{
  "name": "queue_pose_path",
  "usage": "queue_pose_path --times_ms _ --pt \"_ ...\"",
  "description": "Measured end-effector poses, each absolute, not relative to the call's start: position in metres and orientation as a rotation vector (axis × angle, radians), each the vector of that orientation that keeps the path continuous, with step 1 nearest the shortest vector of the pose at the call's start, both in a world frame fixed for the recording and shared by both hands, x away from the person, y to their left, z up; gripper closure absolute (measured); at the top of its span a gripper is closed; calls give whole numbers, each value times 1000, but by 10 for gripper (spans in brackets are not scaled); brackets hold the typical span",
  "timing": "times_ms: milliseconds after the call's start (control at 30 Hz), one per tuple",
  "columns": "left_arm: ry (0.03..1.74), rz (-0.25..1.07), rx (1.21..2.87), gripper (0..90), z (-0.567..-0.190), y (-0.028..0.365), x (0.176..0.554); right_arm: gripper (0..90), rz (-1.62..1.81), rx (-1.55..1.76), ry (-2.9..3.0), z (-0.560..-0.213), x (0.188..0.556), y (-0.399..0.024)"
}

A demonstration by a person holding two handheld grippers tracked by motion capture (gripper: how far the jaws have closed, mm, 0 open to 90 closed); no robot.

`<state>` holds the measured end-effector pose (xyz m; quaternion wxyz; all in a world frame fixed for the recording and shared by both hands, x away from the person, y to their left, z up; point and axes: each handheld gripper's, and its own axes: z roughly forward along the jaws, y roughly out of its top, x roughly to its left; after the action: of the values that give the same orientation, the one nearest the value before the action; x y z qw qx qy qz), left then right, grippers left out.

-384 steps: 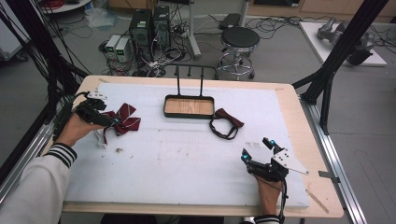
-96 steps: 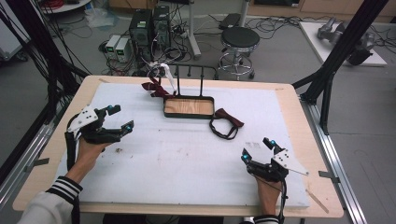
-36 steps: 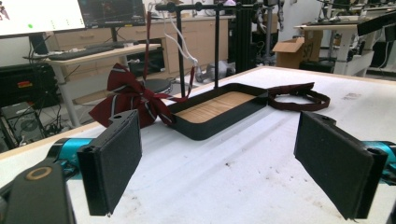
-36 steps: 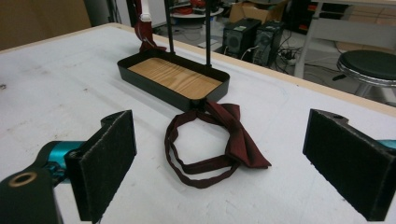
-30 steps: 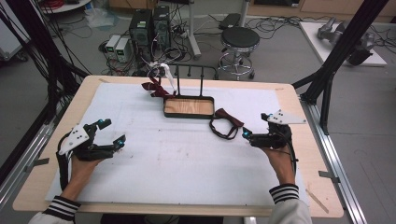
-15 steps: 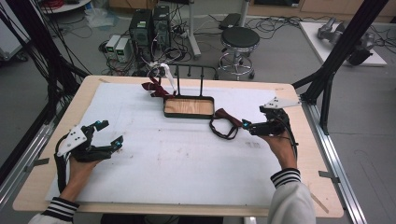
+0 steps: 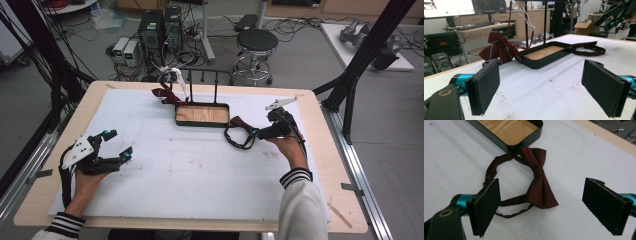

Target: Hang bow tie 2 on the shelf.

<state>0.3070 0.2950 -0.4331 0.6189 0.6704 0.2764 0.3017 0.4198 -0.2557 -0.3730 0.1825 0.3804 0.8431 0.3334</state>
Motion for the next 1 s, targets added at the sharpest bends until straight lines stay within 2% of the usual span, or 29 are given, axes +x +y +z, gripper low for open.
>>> queue_pose_path --times_ms 333,700,1000 --pt "634 682 1539 155 -435 293 306 166 871 1095 2427 -390 433 -246" --pt "640 671 1532 155 -439 291 304 333 782 1113 2462 -404 440 -236" --pt "646 668 1529 155 -440 291 304 413 725 1134 2480 -416 447 -228"
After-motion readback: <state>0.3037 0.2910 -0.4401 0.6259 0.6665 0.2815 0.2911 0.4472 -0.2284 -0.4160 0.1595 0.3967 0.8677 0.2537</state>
